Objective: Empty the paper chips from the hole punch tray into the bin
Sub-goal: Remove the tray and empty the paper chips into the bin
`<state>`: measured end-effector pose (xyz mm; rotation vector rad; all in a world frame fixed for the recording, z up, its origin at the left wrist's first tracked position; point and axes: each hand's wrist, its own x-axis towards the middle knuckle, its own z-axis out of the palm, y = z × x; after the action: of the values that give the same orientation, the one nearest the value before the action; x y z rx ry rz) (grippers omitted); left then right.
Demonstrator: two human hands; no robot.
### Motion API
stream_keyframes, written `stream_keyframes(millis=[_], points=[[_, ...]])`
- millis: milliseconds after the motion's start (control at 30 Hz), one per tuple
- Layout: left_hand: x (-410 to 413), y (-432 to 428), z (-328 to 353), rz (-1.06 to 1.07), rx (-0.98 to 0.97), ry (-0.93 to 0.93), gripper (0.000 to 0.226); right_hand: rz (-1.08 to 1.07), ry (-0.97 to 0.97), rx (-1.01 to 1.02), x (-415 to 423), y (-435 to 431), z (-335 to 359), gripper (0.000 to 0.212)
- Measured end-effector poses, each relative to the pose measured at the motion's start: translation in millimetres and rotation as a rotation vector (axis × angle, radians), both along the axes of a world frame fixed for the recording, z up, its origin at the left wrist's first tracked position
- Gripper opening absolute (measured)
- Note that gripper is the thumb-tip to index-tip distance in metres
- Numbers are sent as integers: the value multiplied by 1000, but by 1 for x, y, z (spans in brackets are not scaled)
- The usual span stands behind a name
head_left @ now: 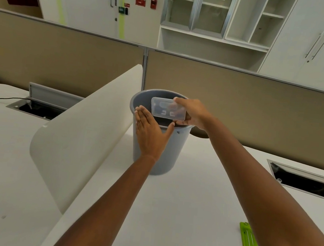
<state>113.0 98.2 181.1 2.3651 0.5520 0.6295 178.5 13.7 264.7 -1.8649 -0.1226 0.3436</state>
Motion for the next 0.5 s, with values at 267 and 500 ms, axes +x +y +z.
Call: stream_keyframes(millis=[267,500], points=[[2,0,-1,7,-5,-1,100,-46,219,234,0,-15,2,31],[2,1,-1,6,1,-2,101,-29,107,139,-2,-13,0,45]])
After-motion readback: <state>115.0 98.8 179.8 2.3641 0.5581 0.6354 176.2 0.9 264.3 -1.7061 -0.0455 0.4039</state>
